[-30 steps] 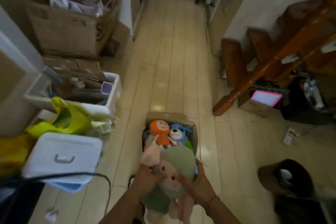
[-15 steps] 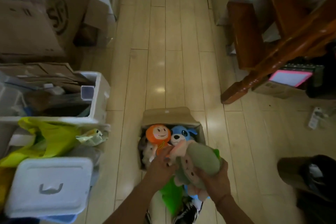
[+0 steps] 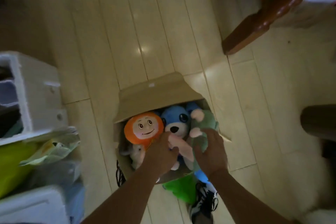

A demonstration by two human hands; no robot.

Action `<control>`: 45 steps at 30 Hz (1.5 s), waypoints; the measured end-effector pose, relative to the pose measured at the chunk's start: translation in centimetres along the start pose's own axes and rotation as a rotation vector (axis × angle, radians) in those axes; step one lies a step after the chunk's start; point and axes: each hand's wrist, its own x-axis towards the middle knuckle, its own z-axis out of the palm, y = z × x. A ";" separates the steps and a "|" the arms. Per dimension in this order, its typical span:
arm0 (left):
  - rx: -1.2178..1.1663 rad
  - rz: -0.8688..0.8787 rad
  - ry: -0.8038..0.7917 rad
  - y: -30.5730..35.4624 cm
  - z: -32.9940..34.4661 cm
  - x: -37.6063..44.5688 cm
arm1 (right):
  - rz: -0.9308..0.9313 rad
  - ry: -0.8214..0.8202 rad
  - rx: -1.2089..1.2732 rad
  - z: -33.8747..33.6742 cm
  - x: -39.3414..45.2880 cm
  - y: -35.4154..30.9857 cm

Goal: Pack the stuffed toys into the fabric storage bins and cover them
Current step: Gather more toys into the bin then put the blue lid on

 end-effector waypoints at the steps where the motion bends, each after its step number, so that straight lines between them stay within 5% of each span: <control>1: 0.038 0.013 -0.021 -0.5 0.3 1.2 | -0.038 -0.007 -0.056 1.5 0.8 0.0; 5: 0.272 0.125 -0.083 -2.4 2.4 4.7 | 0.197 -0.154 -0.304 7.4 2.5 0.8; 11: 0.777 0.217 -0.011 -4.5 6.1 9.7 | 0.194 -0.151 -0.478 15.3 6.4 4.0; 14: 0.913 0.173 -0.103 -5.3 7.8 11.1 | 0.098 -0.137 -0.576 17.2 7.8 7.0; 17: 0.825 0.193 -0.100 -5.5 7.6 9.2 | 0.080 -0.171 -0.569 15.7 7.8 6.7; 20: 0.493 0.315 0.209 -6.1 5.4 6.5 | -0.021 -0.108 -0.546 12.0 6.5 5.2; 22: 0.574 0.262 0.329 -7.3 3.7 5.2 | -0.190 -0.066 -0.540 9.7 5.4 5.2; 26: 0.796 0.048 0.232 -10.3 2.4 5.0 | -0.591 -0.079 -0.607 8.8 4.6 5.0; 30: 0.824 0.030 0.251 -13.9 1.5 6.5 | -0.756 -0.165 -0.769 12.3 4.7 8.1; 38: 0.867 0.062 0.287 -12.0 5.1 11.1 | -0.697 -0.300 -0.857 13.8 5.8 8.0; 43: 0.896 -0.004 0.015 -8.9 1.9 9.4 | -0.702 -0.357 -0.813 11.2 5.2 5.1; 45: 0.728 0.022 -0.038 -7.3 -1.1 8.5 | -0.731 -0.384 -0.769 9.9 5.2 5.0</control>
